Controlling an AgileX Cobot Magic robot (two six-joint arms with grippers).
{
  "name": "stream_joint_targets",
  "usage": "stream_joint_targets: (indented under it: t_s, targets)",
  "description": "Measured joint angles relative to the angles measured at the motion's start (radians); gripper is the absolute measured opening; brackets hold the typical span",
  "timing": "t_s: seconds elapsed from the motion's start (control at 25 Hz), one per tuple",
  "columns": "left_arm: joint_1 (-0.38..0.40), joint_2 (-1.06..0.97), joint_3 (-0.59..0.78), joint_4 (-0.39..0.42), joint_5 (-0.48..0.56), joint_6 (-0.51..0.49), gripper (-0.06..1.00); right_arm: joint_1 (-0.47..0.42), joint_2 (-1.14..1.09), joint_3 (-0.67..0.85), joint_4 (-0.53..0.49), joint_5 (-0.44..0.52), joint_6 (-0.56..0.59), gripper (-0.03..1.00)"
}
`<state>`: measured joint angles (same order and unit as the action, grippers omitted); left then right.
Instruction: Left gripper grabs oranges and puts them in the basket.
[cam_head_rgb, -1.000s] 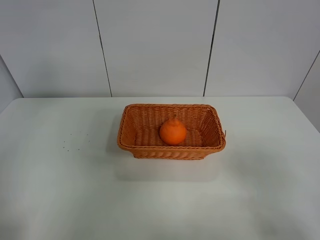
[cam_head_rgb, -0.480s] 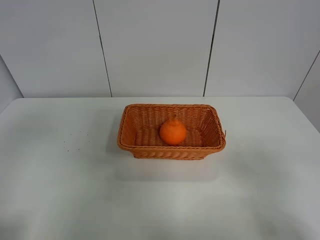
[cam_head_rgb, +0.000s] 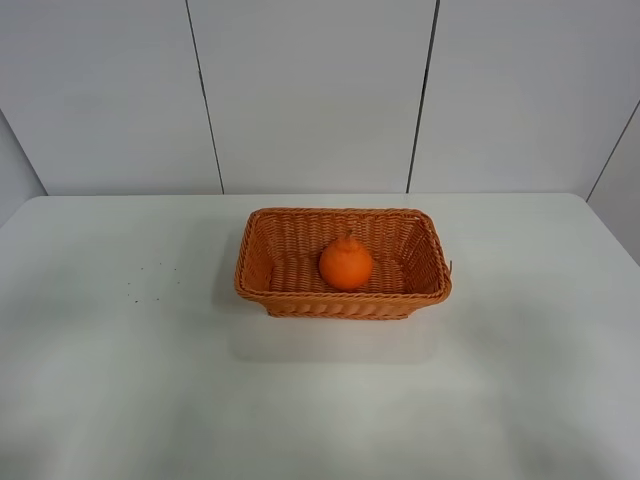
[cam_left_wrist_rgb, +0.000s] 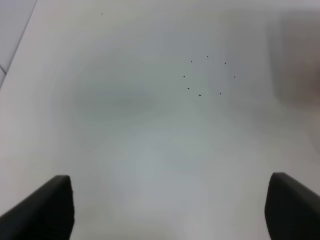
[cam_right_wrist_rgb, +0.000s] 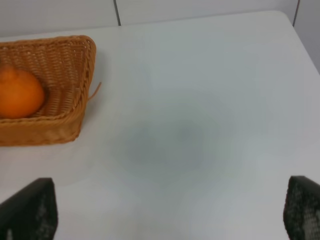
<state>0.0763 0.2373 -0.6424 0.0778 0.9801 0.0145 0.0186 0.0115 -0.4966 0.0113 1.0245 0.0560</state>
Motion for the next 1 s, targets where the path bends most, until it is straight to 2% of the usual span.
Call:
stream_joint_targets:
  t_s: [0.36, 0.64, 1.0]
  targets:
    - [0.000, -0.132, 0.120, -0.002, 0.027, -0.034, 0.87, 0.000, 0.000, 0.000, 0.000, 0.000, 0.000, 0.69]
    - [0.000, -0.136, 0.139, -0.001, 0.075, -0.040, 0.87, 0.000, 0.000, 0.000, 0.000, 0.000, 0.000, 0.69]
    - [0.000, -0.136, 0.145, 0.000, 0.077, -0.040, 0.87, 0.000, 0.000, 0.000, 0.000, 0.000, 0.000, 0.69]
